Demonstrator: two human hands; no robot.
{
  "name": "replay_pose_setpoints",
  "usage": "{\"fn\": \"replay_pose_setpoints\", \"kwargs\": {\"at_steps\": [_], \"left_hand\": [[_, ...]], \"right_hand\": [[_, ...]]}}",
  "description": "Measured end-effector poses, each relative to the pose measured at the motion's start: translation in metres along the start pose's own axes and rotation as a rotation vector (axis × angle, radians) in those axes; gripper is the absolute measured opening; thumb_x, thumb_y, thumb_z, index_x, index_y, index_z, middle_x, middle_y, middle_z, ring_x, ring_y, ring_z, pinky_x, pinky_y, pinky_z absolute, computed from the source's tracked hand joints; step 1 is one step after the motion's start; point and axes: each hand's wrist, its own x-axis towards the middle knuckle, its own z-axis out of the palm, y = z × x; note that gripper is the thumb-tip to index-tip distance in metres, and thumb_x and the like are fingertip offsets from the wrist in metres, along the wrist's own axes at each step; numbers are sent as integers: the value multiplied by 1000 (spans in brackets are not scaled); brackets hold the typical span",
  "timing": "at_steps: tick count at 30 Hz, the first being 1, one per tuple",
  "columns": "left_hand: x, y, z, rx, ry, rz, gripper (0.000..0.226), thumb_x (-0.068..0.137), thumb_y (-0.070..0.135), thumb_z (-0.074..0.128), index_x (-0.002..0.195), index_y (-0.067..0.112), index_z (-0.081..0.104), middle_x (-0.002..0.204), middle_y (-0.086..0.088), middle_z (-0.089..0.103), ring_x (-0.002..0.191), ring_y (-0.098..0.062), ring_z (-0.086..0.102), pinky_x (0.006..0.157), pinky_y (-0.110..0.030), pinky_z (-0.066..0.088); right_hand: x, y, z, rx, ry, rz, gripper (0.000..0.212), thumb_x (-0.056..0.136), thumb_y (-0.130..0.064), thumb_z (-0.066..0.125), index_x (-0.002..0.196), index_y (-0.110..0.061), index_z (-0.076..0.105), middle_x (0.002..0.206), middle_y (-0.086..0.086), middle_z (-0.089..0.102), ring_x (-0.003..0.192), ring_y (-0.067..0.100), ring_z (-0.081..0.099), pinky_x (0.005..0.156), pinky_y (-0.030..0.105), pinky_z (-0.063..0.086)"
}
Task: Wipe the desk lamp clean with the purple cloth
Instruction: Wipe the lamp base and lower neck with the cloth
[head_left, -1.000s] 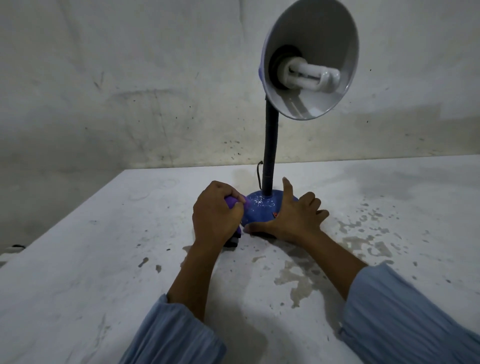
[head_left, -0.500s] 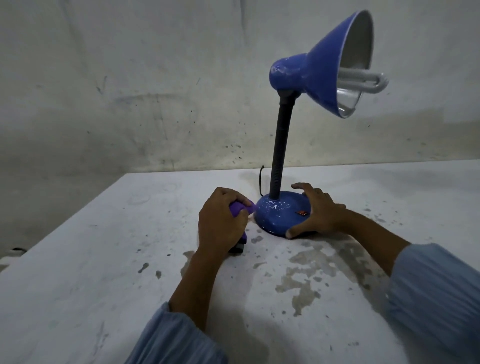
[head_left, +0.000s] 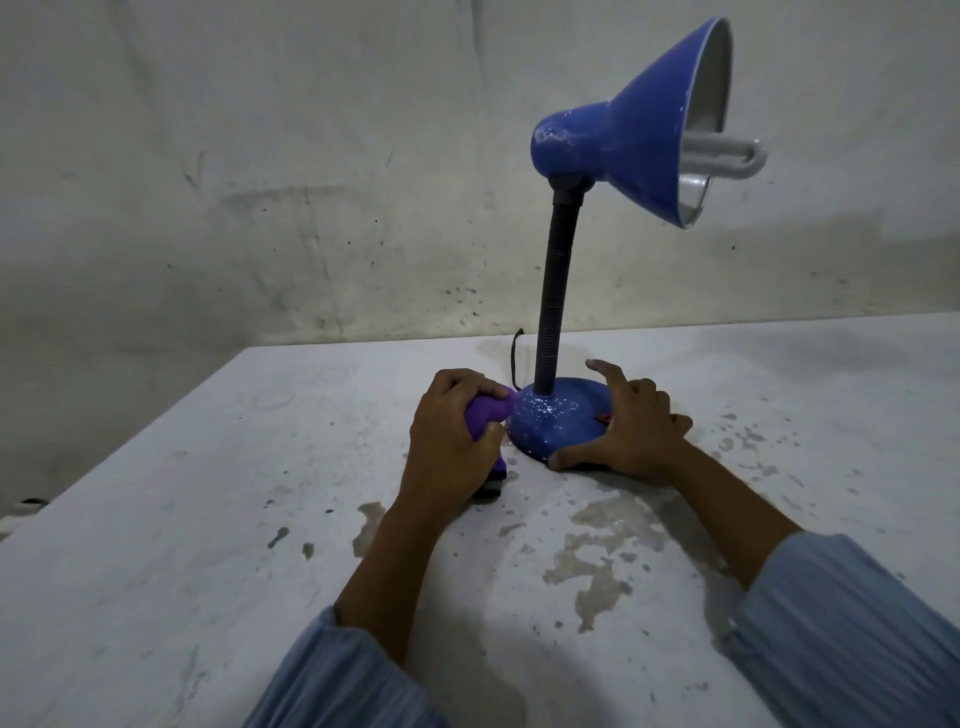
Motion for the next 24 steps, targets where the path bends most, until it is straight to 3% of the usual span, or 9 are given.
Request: {"fn": "replay_pose_setpoints", "kwargs": {"at_steps": [5, 9, 12, 15, 17, 21, 24], "left_hand": [[1, 0, 2, -23, -41, 32, 35, 73, -4, 65, 104, 10, 59, 105, 0, 55, 88, -3, 48, 79, 5, 32], [8, 0, 6, 34, -54, -11, 36, 73, 2, 71, 104, 16, 59, 112, 6, 44, 99, -3, 41, 77, 4, 30], [18, 6, 13, 28, -53, -42, 39, 71, 8, 74, 102, 27, 58, 121, 0, 39, 104, -2, 33, 74, 10, 26], [32, 16, 26, 39, -68, -79, 43, 71, 21, 78, 109, 25, 59, 124, -2, 41, 103, -3, 34, 71, 10, 27], [37, 18, 35, 38, -60, -92, 48, 69, 29, 79, 112, 22, 58, 119, -1, 46, 100, -4, 38, 68, 8, 30], [27, 16, 47, 43, -85, -70, 45, 71, 26, 78, 112, 19, 60, 118, -2, 50, 97, -2, 39, 69, 3, 31], [23, 16, 48, 38, -44, -3, 41, 71, 21, 78, 108, 15, 62, 117, -3, 48, 96, -2, 39, 75, 7, 29]], "right_hand": [[2, 7, -2, 44, 5, -49, 117, 41, -68, 79, 136, -49, 13, 141, 5, 33, 128, 28, 33, 102, 51, 25], [1, 14, 0, 84, 20, -121, 109, 48, -65, 75, 136, -49, 15, 140, 3, 35, 130, 24, 33, 108, 50, 18], [-1, 14, 4, 186, 205, -149, 80, 66, -56, 63, 136, -39, 28, 133, 4, 42, 129, 19, 34, 109, 46, 14], [4, 15, 0, 178, 513, -85, 54, 82, -34, 61, 130, -22, 41, 123, 10, 51, 119, 26, 45, 104, 44, 23], [5, 16, -3, 162, 622, -31, 47, 84, -26, 61, 126, -16, 45, 117, 12, 56, 111, 29, 51, 101, 44, 27], [1, 16, -1, 212, 665, -8, 41, 83, -21, 60, 121, -11, 47, 109, 12, 59, 104, 30, 55, 99, 43, 28], [2, 14, -2, 193, 629, 15, 41, 83, -22, 59, 121, -12, 46, 108, 11, 58, 103, 29, 55, 100, 43, 29]]}}
